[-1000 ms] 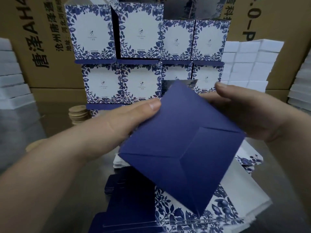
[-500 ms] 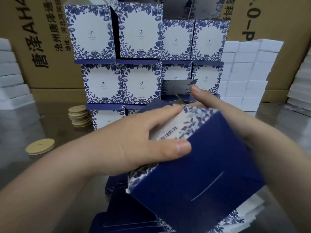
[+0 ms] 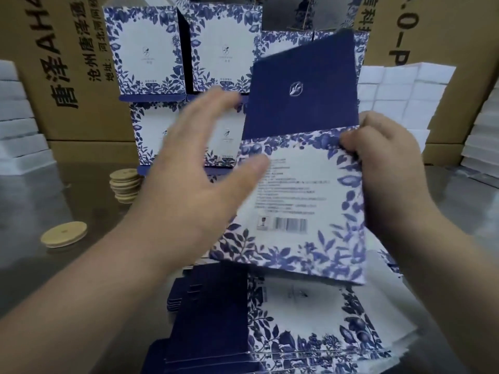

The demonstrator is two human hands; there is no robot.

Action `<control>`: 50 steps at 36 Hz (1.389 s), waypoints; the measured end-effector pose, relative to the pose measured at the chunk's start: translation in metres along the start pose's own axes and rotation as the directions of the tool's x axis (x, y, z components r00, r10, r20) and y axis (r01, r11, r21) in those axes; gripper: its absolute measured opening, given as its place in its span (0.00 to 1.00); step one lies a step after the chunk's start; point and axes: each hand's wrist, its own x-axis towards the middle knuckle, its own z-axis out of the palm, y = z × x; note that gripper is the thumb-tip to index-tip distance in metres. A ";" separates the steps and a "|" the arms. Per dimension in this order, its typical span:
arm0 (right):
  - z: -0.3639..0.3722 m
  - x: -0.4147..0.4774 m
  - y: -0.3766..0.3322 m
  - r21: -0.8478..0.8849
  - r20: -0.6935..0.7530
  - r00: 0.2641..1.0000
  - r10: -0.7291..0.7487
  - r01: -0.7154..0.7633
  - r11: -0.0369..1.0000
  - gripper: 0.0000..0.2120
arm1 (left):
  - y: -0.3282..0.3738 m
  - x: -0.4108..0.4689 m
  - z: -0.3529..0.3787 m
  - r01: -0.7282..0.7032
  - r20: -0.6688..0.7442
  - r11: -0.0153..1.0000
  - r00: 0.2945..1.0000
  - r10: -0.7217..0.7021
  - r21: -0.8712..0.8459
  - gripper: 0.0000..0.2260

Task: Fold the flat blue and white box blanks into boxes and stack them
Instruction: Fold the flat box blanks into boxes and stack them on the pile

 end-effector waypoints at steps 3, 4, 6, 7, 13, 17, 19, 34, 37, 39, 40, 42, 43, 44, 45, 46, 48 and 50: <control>0.003 -0.005 0.009 0.118 0.056 0.996 -0.074 0.067 0.991 0.10 | -0.011 0.004 0.000 0.185 -0.139 0.981 0.972 -0.191 -0.050 0.30; 0.002 -0.006 0.013 0.147 0.099 0.988 -0.117 0.102 0.984 0.11 | -0.015 0.004 0.000 0.253 -0.129 0.965 0.957 -0.260 -0.068 0.30; 0.001 -0.009 0.015 0.168 0.192 0.959 -0.211 0.180 0.969 0.09 | -0.019 0.006 0.002 0.370 -0.052 0.921 0.924 -0.378 -0.126 0.26; 0.001 -0.009 0.017 0.182 0.226 0.943 -0.245 0.206 0.961 0.08 | -0.019 0.007 0.004 0.402 -0.012 0.899 0.912 -0.410 -0.174 0.23; -0.001 -0.003 0.025 0.211 0.398 0.904 -0.159 0.079 0.974 0.11 | -0.016 0.006 0.008 0.468 0.074 0.854 0.883 -0.464 -0.227 0.10; -0.006 -0.004 0.027 0.048 0.341 0.936 -0.094 0.082 0.995 0.19 | -0.013 0.004 0.003 0.458 0.088 0.878 0.889 -0.450 -0.141 0.26; -0.007 -0.005 0.024 -0.030 0.329 0.941 -0.080 0.095 0.995 0.31 | -0.012 0.004 0.001 0.443 0.084 0.891 0.896 -0.436 -0.096 0.28; -0.018 0.007 0.007 -0.450 0.308 0.942 0.131 0.023 0.893 0.27 | -0.022 0.009 0.002 0.523 0.078 0.839 0.852 -0.517 -0.150 0.22; -0.017 0.009 0.008 -0.465 0.295 0.946 0.133 0.020 0.885 0.29 | -0.021 0.010 0.005 0.509 0.080 0.842 0.860 -0.503 -0.179 0.19; -0.014 0.010 0.009 -0.462 0.289 0.947 0.142 0.009 0.887 0.29 | -0.021 0.010 0.006 0.502 0.078 0.847 0.865 -0.496 -0.177 0.16; -0.014 0.010 0.009 -0.460 0.284 0.948 0.142 0.005 0.888 0.27 | -0.022 0.010 0.007 0.510 0.075 0.840 0.860 -0.505 -0.185 0.14; -0.013 0.012 0.011 -0.480 0.249 0.962 0.114 0.021 0.877 0.23 | -0.023 0.011 0.008 0.527 0.083 0.827 0.849 -0.521 -0.197 0.08; -0.014 0.013 0.013 -0.501 0.223 0.970 0.099 0.027 0.865 0.20 | -0.024 0.012 0.007 0.538 0.098 0.816 0.842 -0.530 -0.212 0.04; -0.015 0.014 0.016 -0.521 0.197 0.976 0.094 0.023 0.853 0.17 | -0.024 0.013 0.007 0.554 0.115 0.797 0.832 -0.543 -0.240 0.03; -0.015 0.015 0.018 -0.537 0.182 0.978 0.098 0.015 0.844 0.14 | -0.024 0.014 0.007 0.564 0.136 0.781 0.825 -0.549 -0.267 0.07; -0.016 0.016 0.020 -0.546 0.180 0.977 0.112 0.005 0.838 0.13 | -0.026 0.014 0.006 0.571 0.150 0.775 0.820 -0.552 -0.271 0.10; -0.015 0.016 0.022 -0.546 0.202 0.966 0.163 -0.027 0.837 0.13 | -0.028 0.014 0.006 0.566 0.159 0.796 0.825 -0.543 -0.217 0.13; -0.015 0.016 0.024 -0.553 0.239 0.948 0.209 -0.044 0.832 0.16 | -0.027 0.013 0.006 0.547 0.168 0.819 0.836 -0.522 -0.172 0.12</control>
